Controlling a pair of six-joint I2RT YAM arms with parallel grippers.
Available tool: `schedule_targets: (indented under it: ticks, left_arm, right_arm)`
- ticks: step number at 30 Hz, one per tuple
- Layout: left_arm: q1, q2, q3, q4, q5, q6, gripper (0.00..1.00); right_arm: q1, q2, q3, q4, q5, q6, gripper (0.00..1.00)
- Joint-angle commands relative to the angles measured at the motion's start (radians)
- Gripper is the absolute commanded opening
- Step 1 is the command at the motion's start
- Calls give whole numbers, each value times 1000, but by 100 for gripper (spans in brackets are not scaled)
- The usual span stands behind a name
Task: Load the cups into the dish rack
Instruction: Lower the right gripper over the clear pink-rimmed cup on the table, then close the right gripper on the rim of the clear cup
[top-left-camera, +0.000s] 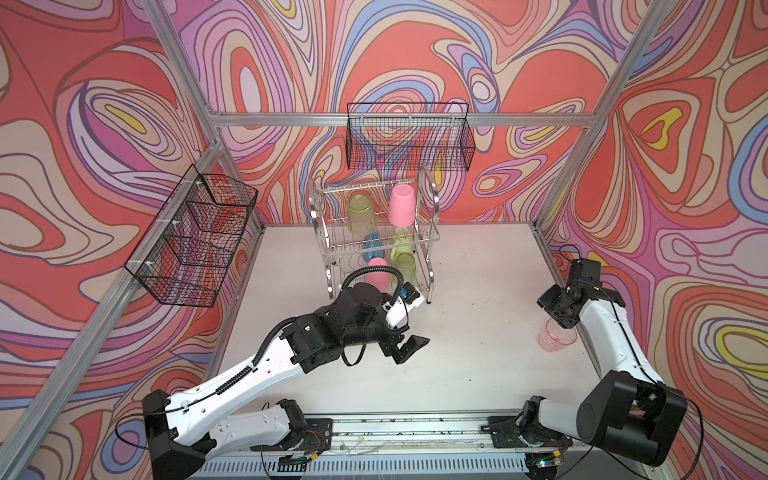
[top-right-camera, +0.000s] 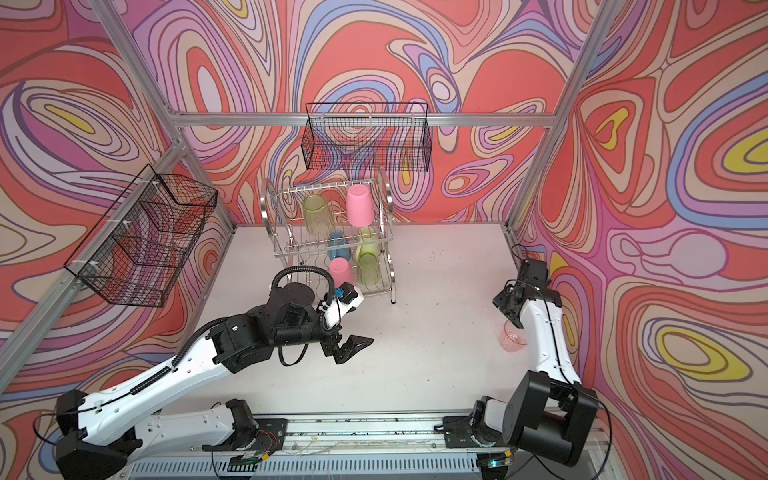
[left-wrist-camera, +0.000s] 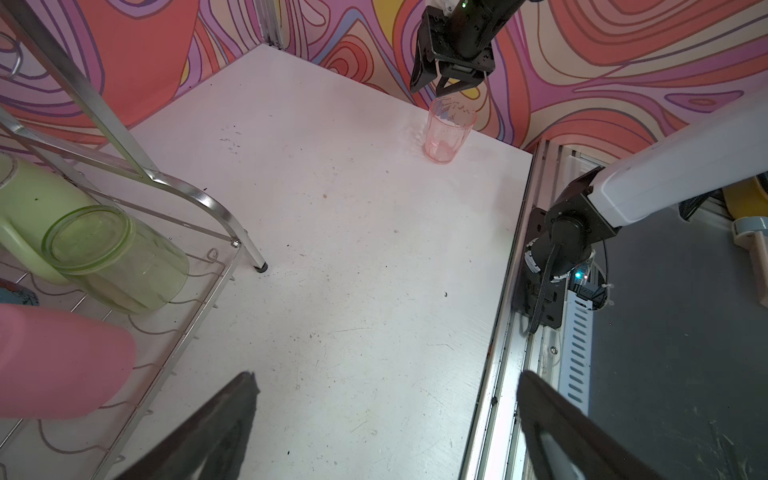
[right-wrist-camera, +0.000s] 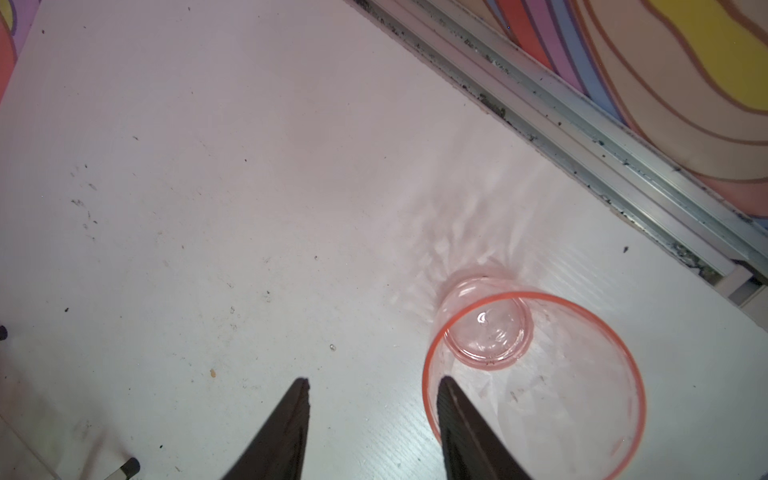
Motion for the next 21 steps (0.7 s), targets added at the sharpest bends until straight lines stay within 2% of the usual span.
schedule_targets:
  ticks: [1,14,21]
  left_arm:
    - [2,-20,-14,12,16,6,100]
    - [4,-41,-21,16,-10,16,100]
    - [7,-40,-24,17,-13,16,100]
  right_arm:
    - [-16,23,-28,40,-32,-10,50]
    - [-32,85,-99,102,-22,-12,37]
    - [-33,71,-105,97,-4,-23,22]
